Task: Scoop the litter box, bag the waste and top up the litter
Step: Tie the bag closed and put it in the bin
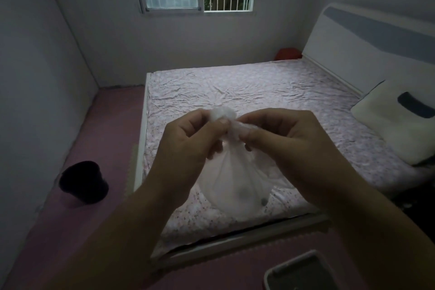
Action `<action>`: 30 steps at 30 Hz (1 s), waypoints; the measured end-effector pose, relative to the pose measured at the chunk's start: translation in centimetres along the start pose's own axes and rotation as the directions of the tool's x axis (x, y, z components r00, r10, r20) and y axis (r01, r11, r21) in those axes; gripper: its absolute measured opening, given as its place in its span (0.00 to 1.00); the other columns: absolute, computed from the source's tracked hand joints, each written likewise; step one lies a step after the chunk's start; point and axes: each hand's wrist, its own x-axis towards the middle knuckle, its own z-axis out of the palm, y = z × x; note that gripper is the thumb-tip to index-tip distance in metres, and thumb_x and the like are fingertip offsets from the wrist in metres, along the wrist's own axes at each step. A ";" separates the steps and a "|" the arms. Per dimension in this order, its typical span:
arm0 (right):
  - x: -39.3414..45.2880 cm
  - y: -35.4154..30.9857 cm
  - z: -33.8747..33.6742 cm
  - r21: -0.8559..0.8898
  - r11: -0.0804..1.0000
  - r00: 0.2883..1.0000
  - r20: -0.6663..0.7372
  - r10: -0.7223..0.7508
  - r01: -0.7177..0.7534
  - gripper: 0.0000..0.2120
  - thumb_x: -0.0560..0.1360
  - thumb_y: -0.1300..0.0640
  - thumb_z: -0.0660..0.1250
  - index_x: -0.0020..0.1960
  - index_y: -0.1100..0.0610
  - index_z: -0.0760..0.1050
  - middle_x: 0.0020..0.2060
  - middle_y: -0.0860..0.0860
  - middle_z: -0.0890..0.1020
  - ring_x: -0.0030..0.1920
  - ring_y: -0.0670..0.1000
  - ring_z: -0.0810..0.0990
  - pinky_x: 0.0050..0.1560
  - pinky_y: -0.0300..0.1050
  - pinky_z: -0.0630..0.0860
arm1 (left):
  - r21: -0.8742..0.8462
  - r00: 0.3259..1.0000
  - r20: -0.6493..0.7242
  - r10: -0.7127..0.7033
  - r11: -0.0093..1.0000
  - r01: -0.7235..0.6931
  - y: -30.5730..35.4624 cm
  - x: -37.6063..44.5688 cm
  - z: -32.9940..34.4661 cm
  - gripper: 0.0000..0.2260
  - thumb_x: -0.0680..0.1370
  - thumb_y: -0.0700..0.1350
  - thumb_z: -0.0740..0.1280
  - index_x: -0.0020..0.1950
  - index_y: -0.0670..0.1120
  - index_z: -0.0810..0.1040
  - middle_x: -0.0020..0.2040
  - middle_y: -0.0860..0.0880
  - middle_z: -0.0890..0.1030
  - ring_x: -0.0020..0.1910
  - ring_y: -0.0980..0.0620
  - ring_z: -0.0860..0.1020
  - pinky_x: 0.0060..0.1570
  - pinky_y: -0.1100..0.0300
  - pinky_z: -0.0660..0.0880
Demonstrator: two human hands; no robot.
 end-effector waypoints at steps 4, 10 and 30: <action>0.5 0.4 -0.7 -0.041 0.999 0.996 0.083 0.029 -0.026 0.11 0.74 0.60 0.69 0.53 0.52 0.86 0.48 0.50 0.86 0.52 0.50 0.85 0.50 0.47 0.81 | -0.044 0.995 0.094 0.034 0.999 -0.030 -0.3 0.1 -0.9 0.10 0.72 0.41 0.74 0.52 0.41 0.81 0.43 0.48 0.84 0.40 0.53 0.81 0.41 0.60 0.76; 0.8 1.1 -0.6 -0.234 0.972 0.984 0.165 0.073 -0.033 0.20 0.71 0.53 0.65 0.60 0.41 0.82 0.51 0.51 0.77 0.54 0.50 0.79 0.56 0.56 0.80 | -0.076 0.991 0.131 0.002 0.997 0.008 -0.7 0.9 -1.8 0.08 0.72 0.43 0.75 0.48 0.46 0.81 0.47 0.43 0.84 0.47 0.46 0.82 0.47 0.53 0.79; 2.6 2.0 -0.5 -0.168 0.984 0.996 -0.084 0.043 -0.057 0.03 0.77 0.60 0.67 0.48 0.53 0.78 0.39 0.50 0.83 0.38 0.47 0.81 0.39 0.45 0.78 | 0.091 0.983 -0.151 -0.102 0.989 0.117 -1.3 2.6 0.5 0.14 0.73 0.48 0.77 0.37 0.42 0.76 0.35 0.41 0.79 0.32 0.46 0.77 0.33 0.51 0.75</action>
